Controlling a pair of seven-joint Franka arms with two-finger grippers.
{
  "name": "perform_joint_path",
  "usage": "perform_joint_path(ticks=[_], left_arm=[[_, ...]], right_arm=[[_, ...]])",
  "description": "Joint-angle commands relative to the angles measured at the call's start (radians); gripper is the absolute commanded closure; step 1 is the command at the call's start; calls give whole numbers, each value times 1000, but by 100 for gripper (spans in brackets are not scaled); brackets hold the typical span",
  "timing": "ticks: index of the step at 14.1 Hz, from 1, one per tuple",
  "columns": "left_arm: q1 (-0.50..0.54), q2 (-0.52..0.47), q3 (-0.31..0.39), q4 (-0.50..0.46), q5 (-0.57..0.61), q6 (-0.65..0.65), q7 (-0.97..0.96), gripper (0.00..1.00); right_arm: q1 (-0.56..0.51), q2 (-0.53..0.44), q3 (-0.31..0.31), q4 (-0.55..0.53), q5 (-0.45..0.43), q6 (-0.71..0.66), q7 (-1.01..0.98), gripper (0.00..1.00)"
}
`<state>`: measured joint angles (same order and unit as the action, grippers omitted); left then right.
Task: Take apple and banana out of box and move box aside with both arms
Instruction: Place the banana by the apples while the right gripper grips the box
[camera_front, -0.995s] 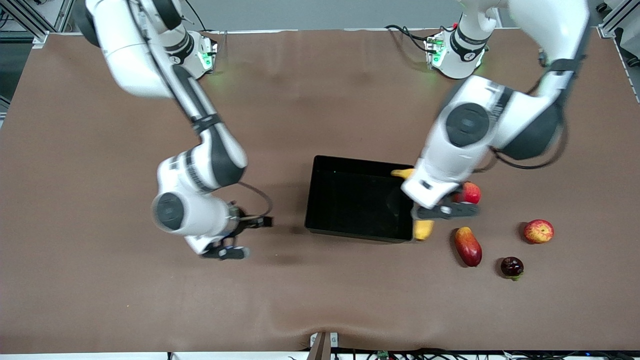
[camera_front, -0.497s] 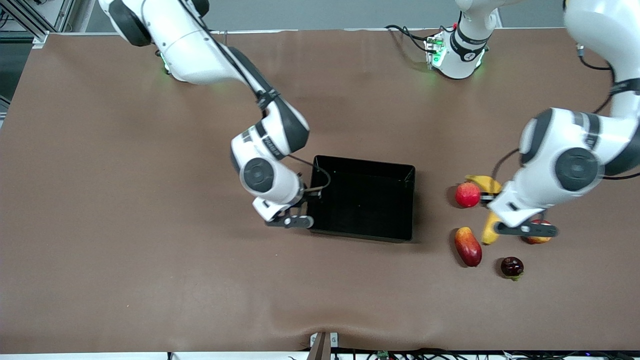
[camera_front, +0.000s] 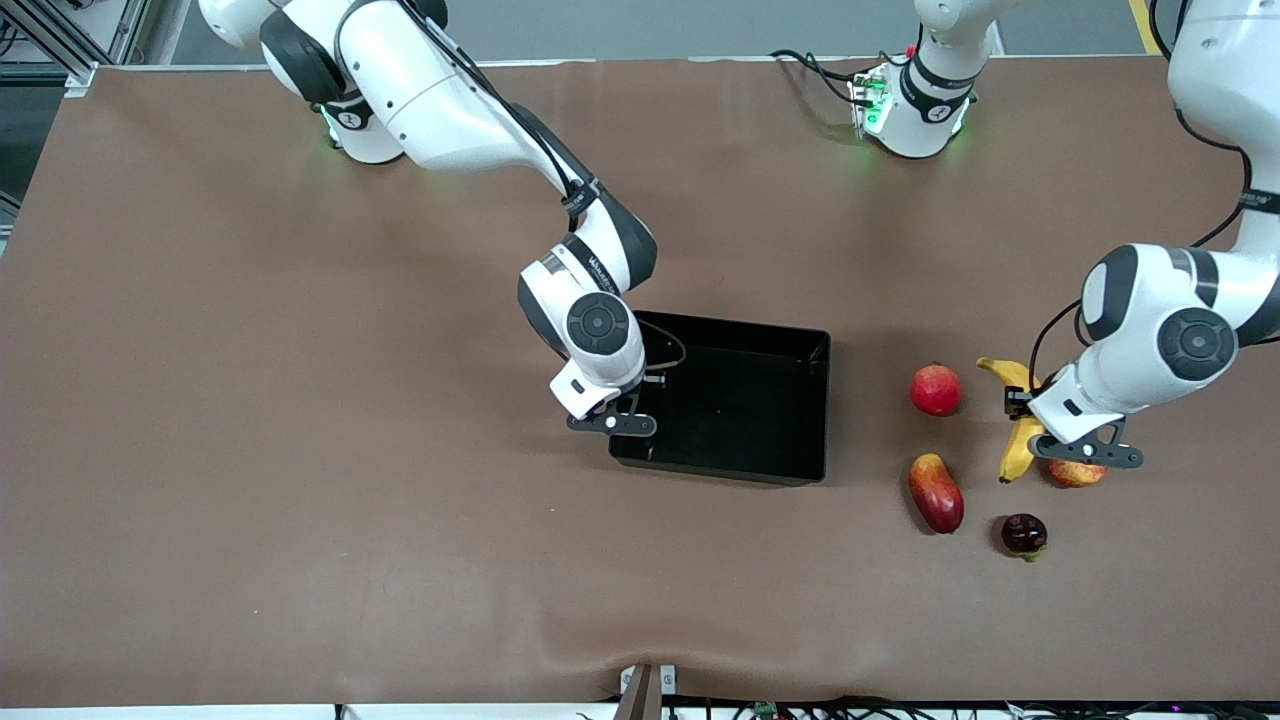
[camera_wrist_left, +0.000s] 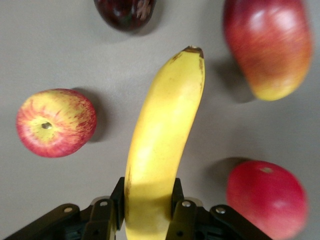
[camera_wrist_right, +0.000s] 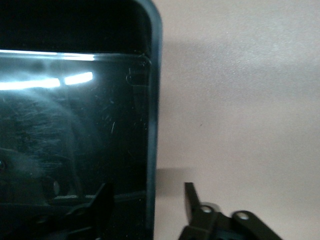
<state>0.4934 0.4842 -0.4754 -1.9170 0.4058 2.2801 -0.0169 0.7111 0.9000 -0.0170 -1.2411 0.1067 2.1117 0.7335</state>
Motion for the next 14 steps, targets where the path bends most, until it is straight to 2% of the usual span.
perform_joint_path(ticks=[1,2,3,4,5,6,9,12,14], left_arm=[[34,59,-8,-23,33,94,20,100],[36,83,-6,-23,33,102,20,100],[36,96,-8,-23,33,104,20,89],[36,99,-8,-23,31,104,15,65],[36,99,-8,-23,31,104,2,9],[36,93,-9,-23,31,104,0,0],[36,22,-14,-14,30,85,6,0],[36,-96,-48,28,16,-40,11,0],[36,-146,-72,111,11,-166,20,0]], right_arm=[[7,-12,-8,8,-13,-2,32,100],[2,-15,-8,8,-13,-7,32,100],[-2,-23,-8,9,-12,-10,30,100],[-9,-36,-8,9,-10,-12,29,100],[-12,-44,-9,11,-9,-15,26,100],[-30,-53,-8,11,-4,-16,23,100],[-56,-110,-7,8,-4,-25,14,100],[-140,-159,-6,8,-4,-93,-81,100],[-215,-191,-8,6,-4,-159,-190,100]])
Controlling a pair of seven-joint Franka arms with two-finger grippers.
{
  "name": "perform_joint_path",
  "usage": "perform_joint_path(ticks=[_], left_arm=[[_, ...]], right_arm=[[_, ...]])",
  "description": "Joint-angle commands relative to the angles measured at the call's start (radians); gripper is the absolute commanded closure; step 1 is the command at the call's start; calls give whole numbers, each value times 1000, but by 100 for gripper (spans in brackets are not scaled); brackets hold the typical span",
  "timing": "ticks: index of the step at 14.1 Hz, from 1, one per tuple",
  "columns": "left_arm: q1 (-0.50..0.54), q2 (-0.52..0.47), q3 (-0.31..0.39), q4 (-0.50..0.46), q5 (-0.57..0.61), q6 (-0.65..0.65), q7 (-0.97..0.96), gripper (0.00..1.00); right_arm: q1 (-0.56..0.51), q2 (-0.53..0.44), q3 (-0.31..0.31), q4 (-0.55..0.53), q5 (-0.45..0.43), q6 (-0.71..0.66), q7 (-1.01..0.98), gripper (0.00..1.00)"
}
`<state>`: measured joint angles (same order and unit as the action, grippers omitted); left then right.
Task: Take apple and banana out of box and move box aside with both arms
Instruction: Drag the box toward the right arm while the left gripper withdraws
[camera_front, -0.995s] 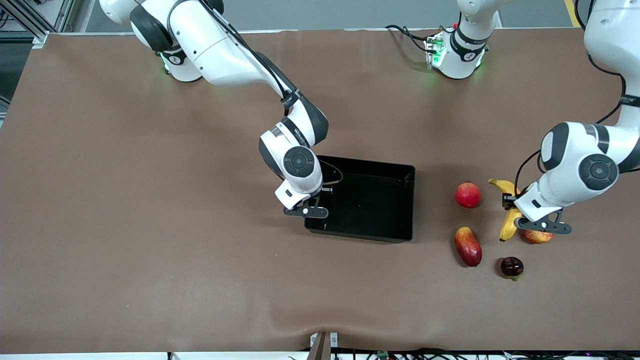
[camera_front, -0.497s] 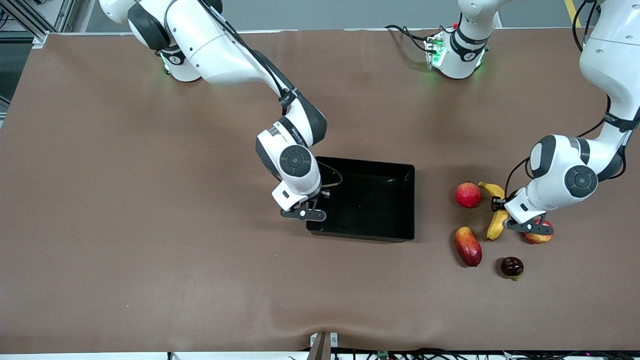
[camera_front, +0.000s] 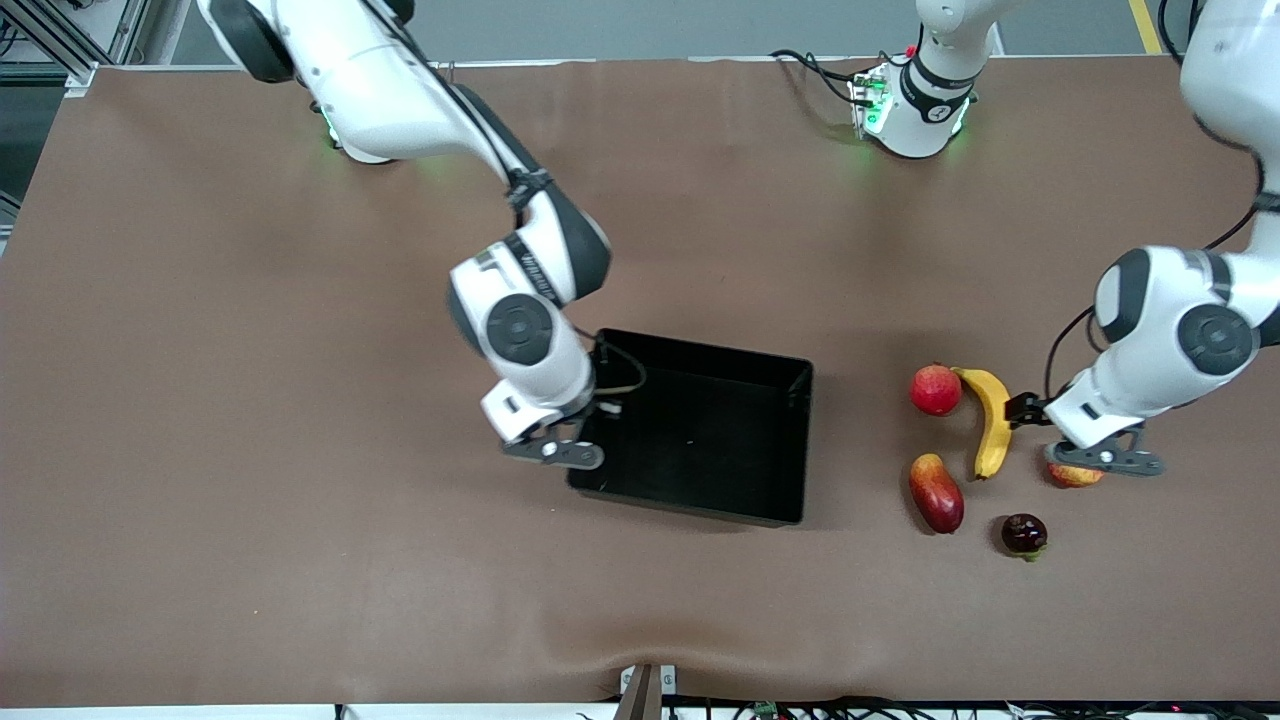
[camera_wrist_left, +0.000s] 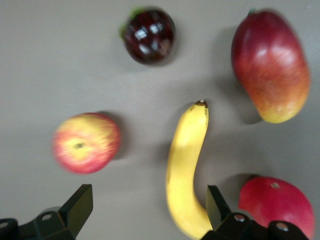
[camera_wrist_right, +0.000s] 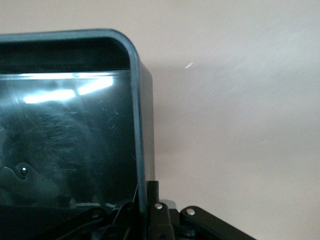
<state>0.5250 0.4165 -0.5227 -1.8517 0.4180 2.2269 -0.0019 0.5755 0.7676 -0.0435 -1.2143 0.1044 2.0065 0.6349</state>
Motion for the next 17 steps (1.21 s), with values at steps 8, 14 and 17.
perform_joint_path(ticks=[8,14,17], left_arm=[[1,-97,-109,478,-128,-579,17,0],[-2,-243,-142,497,-169,-670,19,0],[-105,-307,-18,471,-258,-702,10,0]], right_arm=[[-491,-168,19,-108,-3,-201,-461,100],[-776,-160,17,-192,-14,-103,-791,100],[-856,-111,17,-206,-14,21,-961,100]])
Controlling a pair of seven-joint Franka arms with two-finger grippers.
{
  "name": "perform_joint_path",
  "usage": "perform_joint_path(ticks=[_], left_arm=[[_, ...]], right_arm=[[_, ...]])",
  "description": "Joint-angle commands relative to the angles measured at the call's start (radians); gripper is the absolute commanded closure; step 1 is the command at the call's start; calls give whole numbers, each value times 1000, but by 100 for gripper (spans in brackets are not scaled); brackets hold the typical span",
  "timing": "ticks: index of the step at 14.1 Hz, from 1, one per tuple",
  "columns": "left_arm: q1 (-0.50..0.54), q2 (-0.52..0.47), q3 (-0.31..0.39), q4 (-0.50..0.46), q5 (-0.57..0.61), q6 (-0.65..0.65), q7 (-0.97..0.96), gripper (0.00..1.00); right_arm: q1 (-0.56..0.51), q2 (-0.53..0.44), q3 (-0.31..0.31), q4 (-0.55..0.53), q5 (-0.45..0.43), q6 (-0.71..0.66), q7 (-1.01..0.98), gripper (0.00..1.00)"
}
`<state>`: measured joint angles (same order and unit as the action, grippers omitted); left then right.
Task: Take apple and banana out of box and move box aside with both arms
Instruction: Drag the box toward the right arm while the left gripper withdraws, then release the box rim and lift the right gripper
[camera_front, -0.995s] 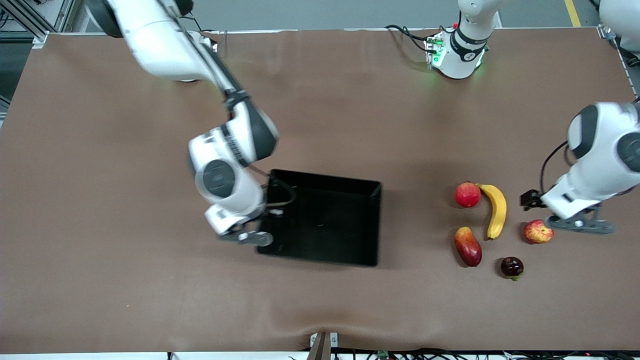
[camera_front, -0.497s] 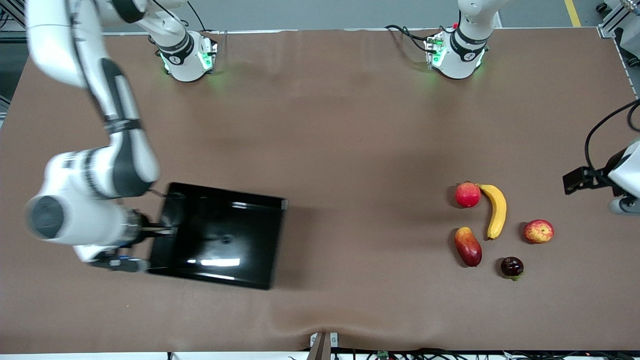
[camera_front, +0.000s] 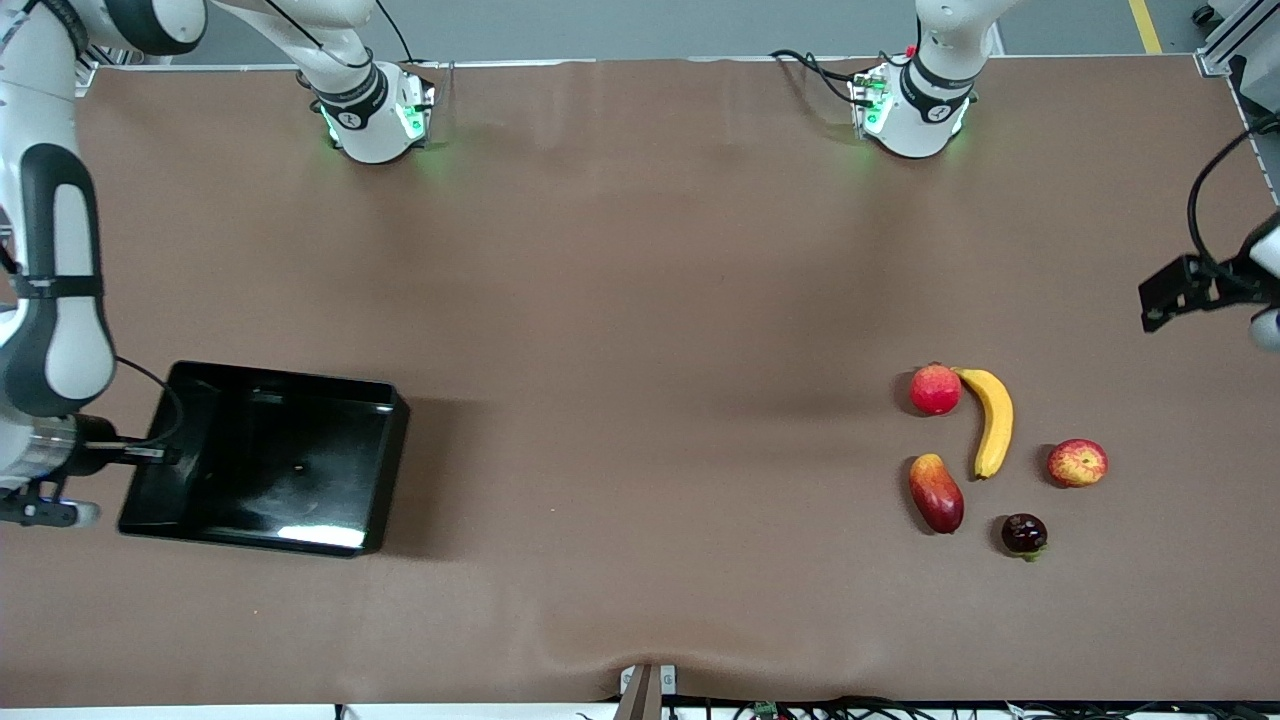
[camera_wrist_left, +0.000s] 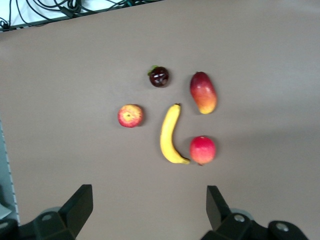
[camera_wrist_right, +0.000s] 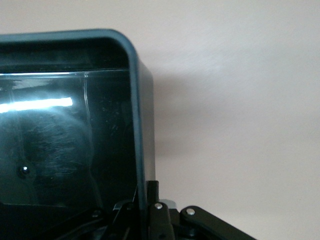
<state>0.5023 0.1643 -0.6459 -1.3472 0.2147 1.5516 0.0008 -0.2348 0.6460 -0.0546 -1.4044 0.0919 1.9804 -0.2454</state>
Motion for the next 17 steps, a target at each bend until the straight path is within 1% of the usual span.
perform_joint_path(ticks=[1,2,3,6,7,8,9,12,14,16,17], left_arm=[[-199,-75,240,-38,-95,-37,4,0],[-282,-95,352,-59,-142,-38,4,0],[-332,-118,421,-87,-190,-38,4,0],[-480,-164,552,-141,-202,-38,-30,0],[-514,-178,574,-159,-202,-38,-72,0],[-522,-187,577,-171,-202,-38,-102,0],[-524,-199,575,-184,-202,-38,-110,0],[-525,-212,571,-193,-202,-36,-113,0],[-519,-209,566,-188,-199,-36,-116,0],[-518,-204,565,-191,-196,-36,-117,0],[-518,-203,565,-191,-196,-36,-117,0]], right_arm=[[-66,35,29,-18,-1,73,-112,100],[-73,52,29,-21,0,96,-120,100],[-74,55,29,-24,0,116,-115,100],[-90,75,29,-53,12,126,-103,100],[-90,78,29,-60,14,132,-103,94],[-89,80,29,-61,12,132,-101,55],[-87,81,29,-61,12,136,-86,1],[-71,61,32,-30,8,135,-48,0],[-28,18,30,-2,-1,121,-14,0],[18,-41,30,-11,-4,104,79,0],[53,-64,27,-11,-6,57,116,0]])
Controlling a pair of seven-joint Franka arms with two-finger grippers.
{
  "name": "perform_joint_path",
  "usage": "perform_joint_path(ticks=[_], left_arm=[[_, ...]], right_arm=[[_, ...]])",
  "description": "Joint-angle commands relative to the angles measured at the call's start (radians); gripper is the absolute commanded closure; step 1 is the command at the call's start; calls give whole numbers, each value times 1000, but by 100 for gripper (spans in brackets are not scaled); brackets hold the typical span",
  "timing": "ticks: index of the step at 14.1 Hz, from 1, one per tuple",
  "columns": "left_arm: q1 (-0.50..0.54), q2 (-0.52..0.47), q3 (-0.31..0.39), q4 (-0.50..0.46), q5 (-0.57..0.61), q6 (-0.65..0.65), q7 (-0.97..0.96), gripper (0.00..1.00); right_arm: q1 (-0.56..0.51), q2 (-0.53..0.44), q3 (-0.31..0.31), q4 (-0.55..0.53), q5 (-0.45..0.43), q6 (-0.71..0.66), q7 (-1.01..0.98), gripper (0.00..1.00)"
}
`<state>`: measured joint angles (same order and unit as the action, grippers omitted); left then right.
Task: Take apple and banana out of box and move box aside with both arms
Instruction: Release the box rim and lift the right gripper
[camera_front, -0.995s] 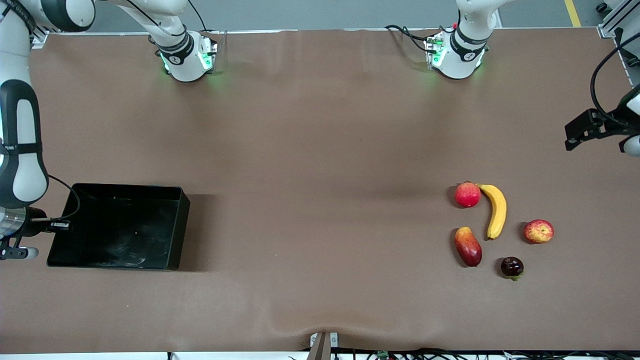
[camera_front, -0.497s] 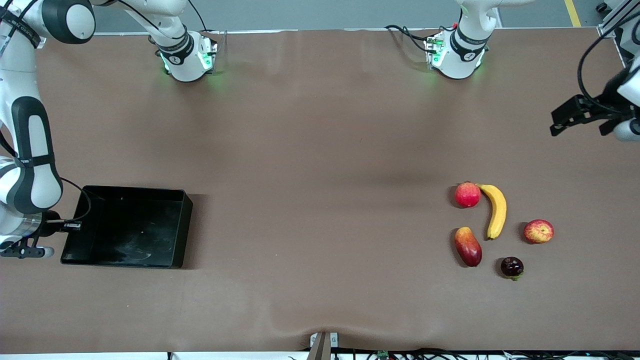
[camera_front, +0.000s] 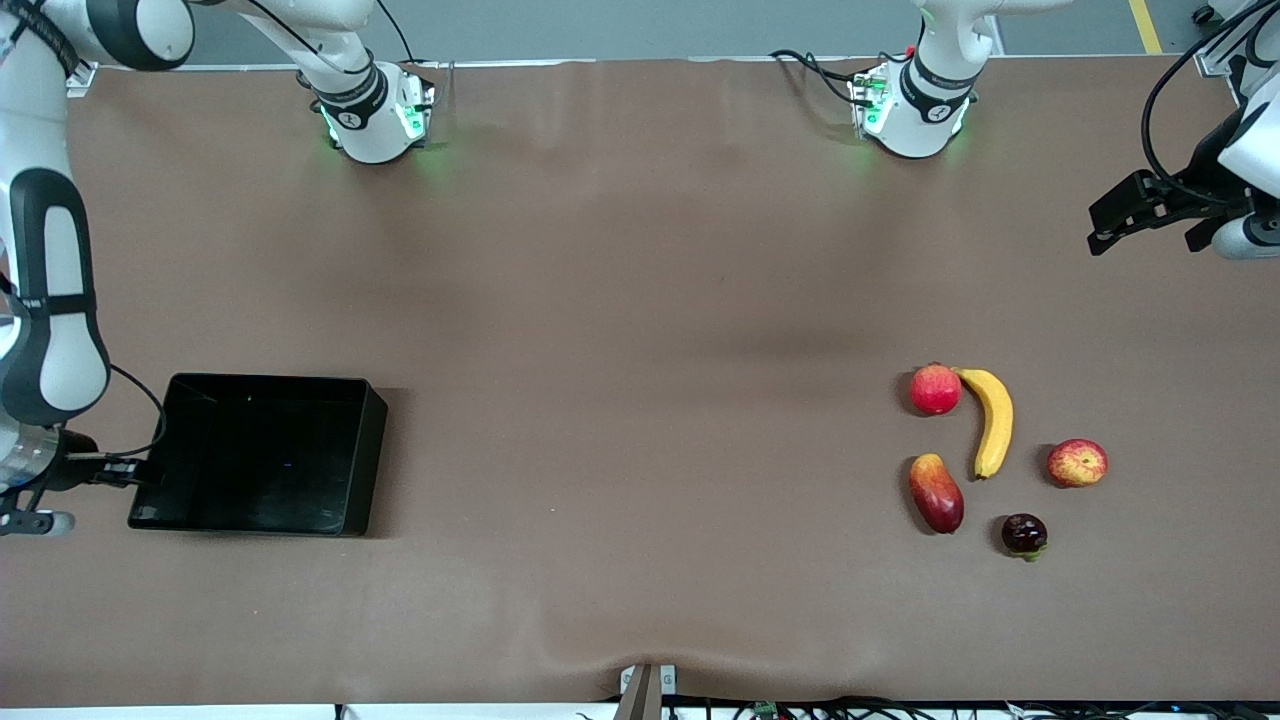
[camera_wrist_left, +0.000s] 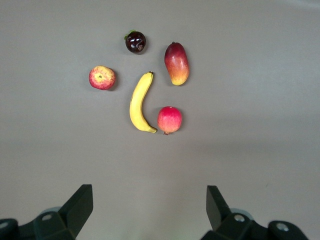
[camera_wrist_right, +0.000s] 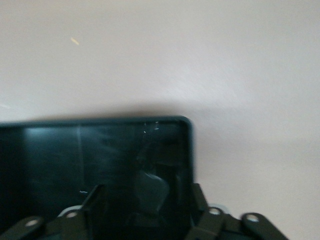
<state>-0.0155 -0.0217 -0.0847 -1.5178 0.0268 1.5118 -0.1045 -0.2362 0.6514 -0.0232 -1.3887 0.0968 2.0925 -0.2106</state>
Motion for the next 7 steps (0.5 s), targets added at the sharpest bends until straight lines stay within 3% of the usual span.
perform_joint_path(ticks=[1,4,7], left_arm=[[-1,-17,3,-21,-7,4,-12,0],[2,-18,3,-21,-5,2,-12,0],[2,-18,2,-21,-5,2,-12,0]], right_arm=[[75,-97,-4,-29,-21,-110,111,0],[123,-179,-1,-38,-32,-260,152,0],[153,-318,-1,-172,-32,-328,158,0]])
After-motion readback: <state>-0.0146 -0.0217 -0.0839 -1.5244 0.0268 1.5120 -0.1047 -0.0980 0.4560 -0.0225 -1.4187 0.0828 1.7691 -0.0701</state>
